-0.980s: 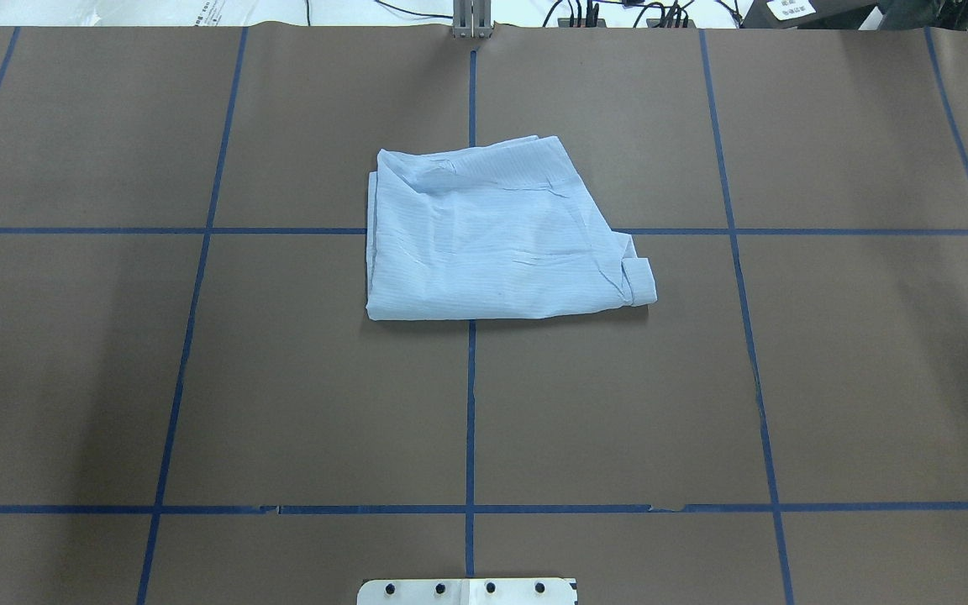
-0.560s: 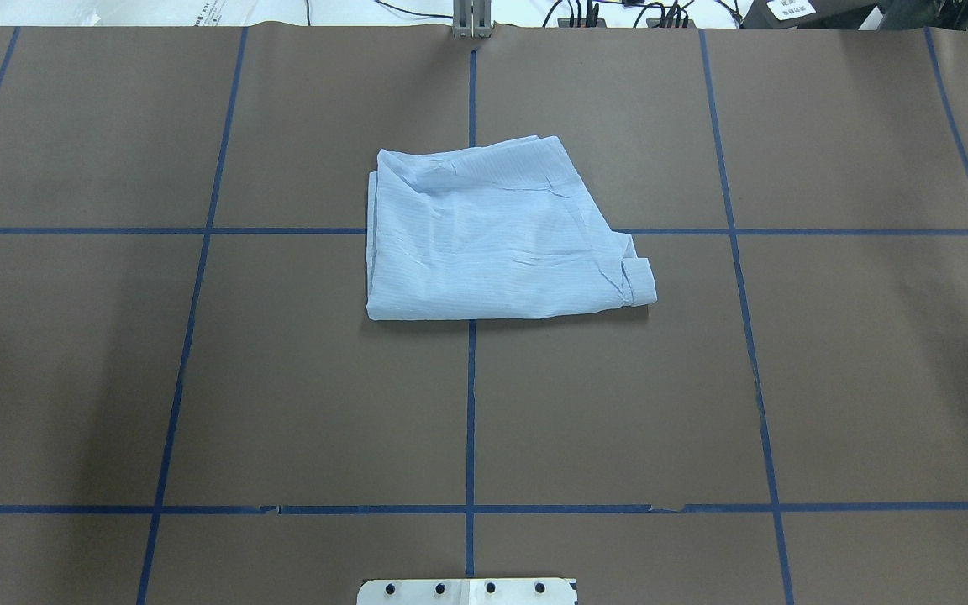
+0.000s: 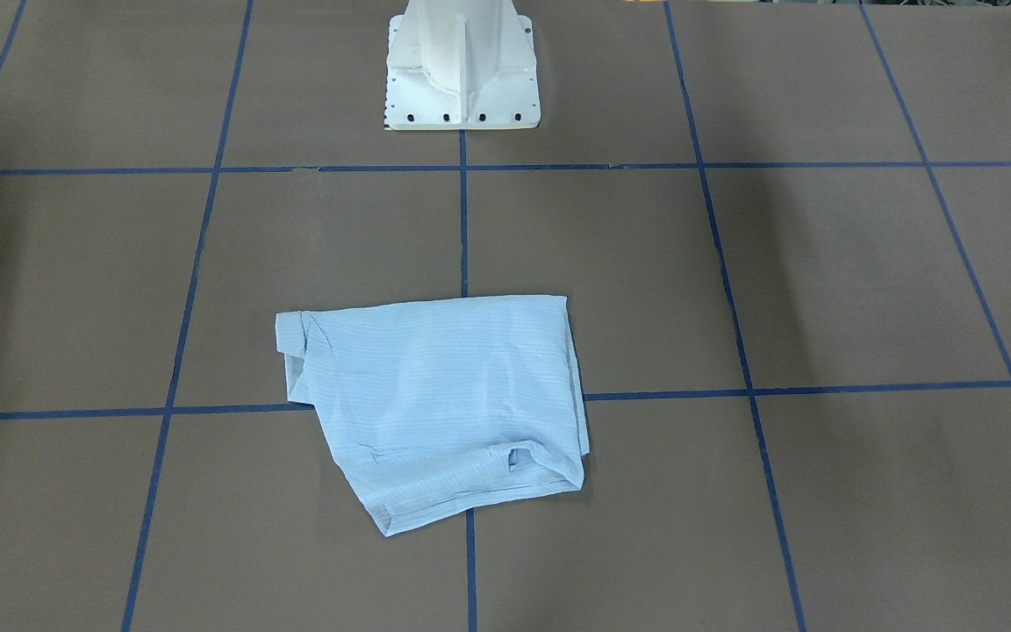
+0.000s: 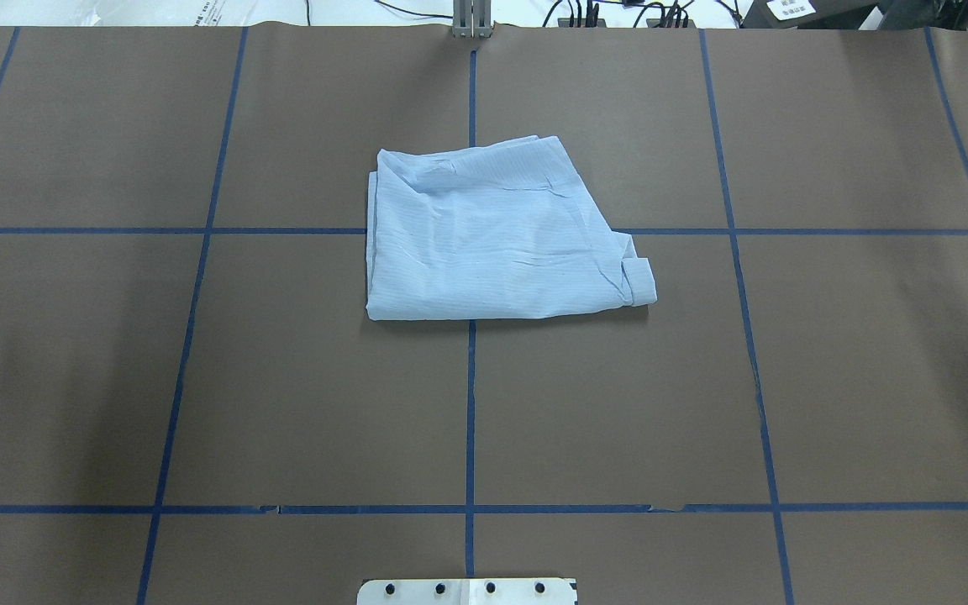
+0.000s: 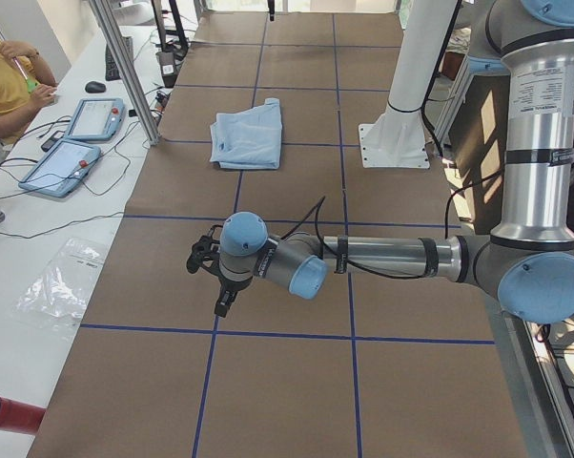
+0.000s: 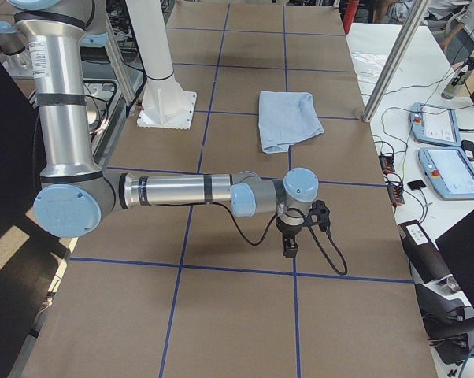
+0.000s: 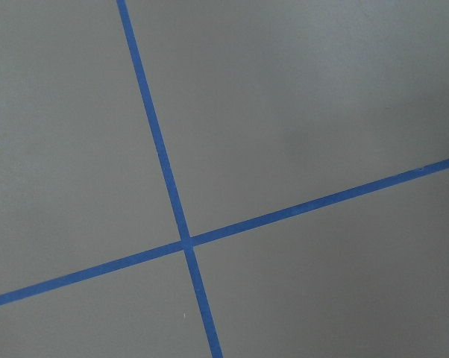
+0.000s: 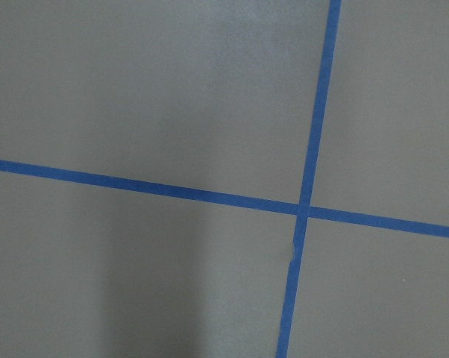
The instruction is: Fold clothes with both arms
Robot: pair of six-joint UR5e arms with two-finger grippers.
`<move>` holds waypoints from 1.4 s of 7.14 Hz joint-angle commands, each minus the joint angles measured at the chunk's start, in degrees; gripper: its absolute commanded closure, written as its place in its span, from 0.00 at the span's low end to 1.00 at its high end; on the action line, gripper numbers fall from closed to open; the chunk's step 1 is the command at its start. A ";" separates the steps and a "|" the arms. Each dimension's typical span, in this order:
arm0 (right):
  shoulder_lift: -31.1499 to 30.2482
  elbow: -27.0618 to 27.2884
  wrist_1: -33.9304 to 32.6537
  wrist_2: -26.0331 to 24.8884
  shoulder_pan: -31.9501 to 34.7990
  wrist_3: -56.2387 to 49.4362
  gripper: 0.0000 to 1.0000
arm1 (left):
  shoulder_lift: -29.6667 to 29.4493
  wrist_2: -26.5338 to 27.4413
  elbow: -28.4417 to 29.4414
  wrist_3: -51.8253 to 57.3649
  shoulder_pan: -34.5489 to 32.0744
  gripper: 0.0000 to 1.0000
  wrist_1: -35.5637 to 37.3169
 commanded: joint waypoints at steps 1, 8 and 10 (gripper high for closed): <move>0.28 0.57 0.06 0.72 0.02 0.06 0.00 | 0.34 0.36 -2.76 -0.03 0.08 0.00 0.20; -0.87 3.57 0.06 2.31 0.11 0.50 0.00 | 0.43 -0.07 -3.12 -0.03 0.17 0.00 0.12; -0.87 3.74 0.06 2.23 0.11 0.50 0.00 | -0.18 -0.07 -2.69 -0.03 0.25 0.00 0.03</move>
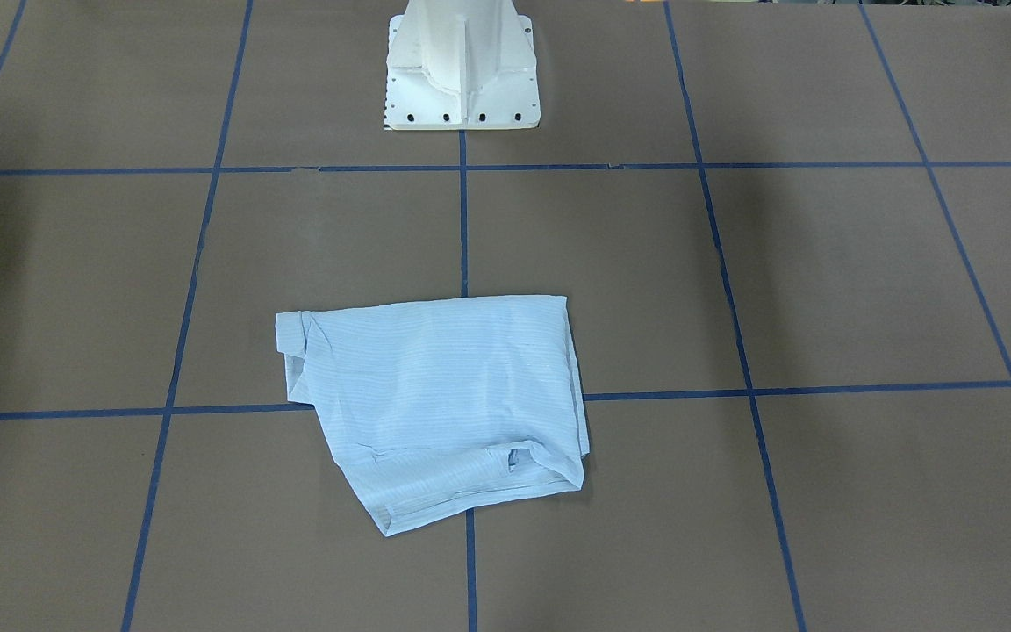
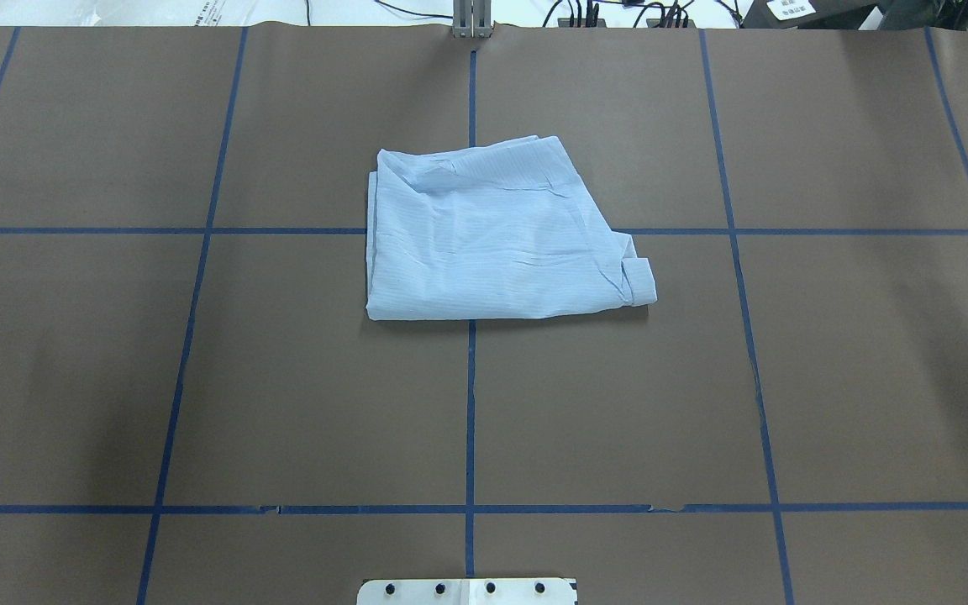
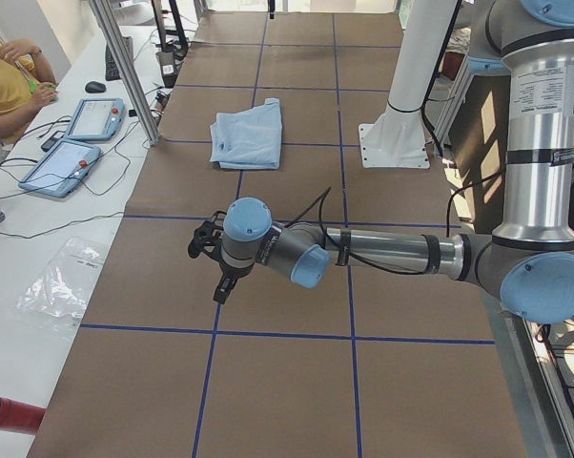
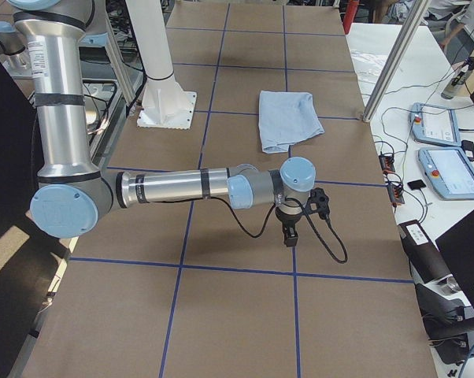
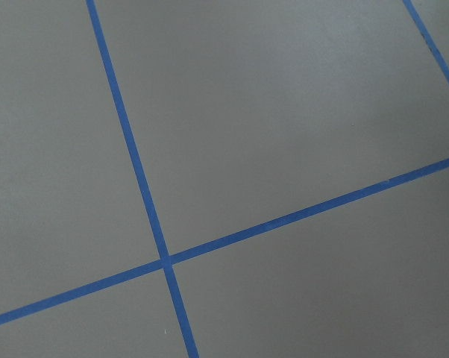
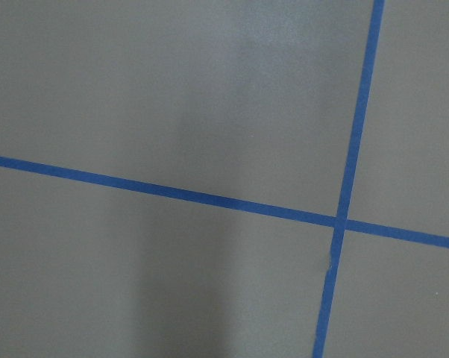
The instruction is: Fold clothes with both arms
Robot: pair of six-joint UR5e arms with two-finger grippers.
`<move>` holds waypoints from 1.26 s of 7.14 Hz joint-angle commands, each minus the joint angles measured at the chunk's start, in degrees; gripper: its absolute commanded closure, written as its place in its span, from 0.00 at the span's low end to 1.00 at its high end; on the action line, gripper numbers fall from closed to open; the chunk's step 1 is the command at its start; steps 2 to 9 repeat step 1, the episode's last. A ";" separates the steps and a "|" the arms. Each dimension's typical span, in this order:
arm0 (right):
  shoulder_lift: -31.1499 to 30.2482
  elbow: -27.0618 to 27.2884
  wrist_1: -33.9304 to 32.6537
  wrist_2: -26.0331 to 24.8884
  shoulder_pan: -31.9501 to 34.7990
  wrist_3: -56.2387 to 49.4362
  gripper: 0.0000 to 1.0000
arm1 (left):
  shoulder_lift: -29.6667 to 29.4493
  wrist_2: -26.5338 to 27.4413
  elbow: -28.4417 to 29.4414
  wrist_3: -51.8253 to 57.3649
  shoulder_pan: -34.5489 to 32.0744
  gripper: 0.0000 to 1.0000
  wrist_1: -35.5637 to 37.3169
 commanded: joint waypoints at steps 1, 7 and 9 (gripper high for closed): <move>0.00 0.99 0.00 0.14 0.00 0.00 0.00 | -0.41 0.00 0.09 0.00 -0.02 0.00 0.02; 0.00 0.99 0.00 0.14 0.00 0.00 0.00 | -0.41 0.00 0.09 0.00 -0.02 0.00 0.02; 0.00 0.99 0.00 0.14 0.00 0.00 0.00 | -0.41 0.00 0.09 0.00 -0.02 0.00 0.02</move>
